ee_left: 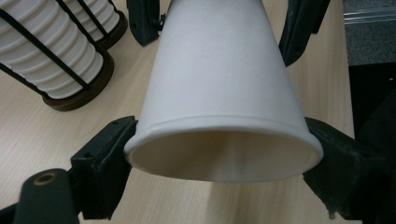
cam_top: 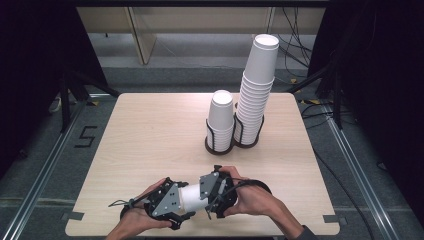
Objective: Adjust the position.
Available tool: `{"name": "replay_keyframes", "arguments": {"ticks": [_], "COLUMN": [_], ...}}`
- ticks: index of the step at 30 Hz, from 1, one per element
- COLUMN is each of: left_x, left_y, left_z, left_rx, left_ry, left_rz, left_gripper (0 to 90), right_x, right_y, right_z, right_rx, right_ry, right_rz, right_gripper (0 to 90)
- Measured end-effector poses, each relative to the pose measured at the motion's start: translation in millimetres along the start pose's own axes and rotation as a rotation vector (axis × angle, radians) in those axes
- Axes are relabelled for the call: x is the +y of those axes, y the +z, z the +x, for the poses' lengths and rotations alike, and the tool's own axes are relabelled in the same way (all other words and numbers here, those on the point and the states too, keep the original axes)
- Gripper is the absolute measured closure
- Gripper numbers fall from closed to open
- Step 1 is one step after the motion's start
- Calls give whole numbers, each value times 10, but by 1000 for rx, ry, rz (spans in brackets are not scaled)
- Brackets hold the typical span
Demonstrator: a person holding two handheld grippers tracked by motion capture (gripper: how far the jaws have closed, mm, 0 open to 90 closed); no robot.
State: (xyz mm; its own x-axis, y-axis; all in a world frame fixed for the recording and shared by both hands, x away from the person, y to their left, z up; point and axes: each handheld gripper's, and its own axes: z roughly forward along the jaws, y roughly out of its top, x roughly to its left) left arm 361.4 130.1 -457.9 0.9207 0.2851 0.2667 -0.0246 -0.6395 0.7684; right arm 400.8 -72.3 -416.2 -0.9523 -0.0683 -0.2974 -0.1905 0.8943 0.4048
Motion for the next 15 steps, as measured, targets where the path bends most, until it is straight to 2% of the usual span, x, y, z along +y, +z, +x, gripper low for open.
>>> {"name": "replay_keyframes", "arguments": {"ticks": [2, 3, 4, 6, 8, 9, 10, 11, 12, 14, 15], "left_x": [20, 23, 28, 27, 19, 10, 10, -1, -15, -57, -80], "left_y": [-23, -21, -28, -42, -46, -41, -41, -36, -33, -28, -41], "left_z": [3, -8, -1, 2, 5, 19, 19, 29, 34, 54, 81], "left_rx": [-3, 1, -2, -6, -8, -4, -4, -16, -12, -1, 2], "left_ry": [24, 10, 5, -3, -6, -22, -22, -41, -48, -109, -134], "left_rz": [2, -15, -24, -30, -48, -65, -65, -87, -117, -173, -186], "left_gripper": [154, 153, 152, 151, 134, 121, 110, 110, 91, 58, 46], "right_x": [12, 19, 16, 17, 9, 4, 4, -2, -18, -42, -71], "right_y": [23, 47, 64, 73, 72, 55, 55, 54, 48, 29, 14], "right_z": [5, 19, 28, 27, 12, 10, 10, 1, -3, -22, 12], "right_rx": [-3, 1, 6, 7, 16, 9, 9, 16, 33, 27, 38], "right_ry": [-31, -41, -26, -31, -52, -47, -47, -49, -33, -38, 40], "right_rz": [12, 24, 26, 29, 13, 12, 12, 2, -4, -16, -2], "right_gripper": [163, 169, 169, 189, 204, 202, 202, 201, 201, 205, 212]}}
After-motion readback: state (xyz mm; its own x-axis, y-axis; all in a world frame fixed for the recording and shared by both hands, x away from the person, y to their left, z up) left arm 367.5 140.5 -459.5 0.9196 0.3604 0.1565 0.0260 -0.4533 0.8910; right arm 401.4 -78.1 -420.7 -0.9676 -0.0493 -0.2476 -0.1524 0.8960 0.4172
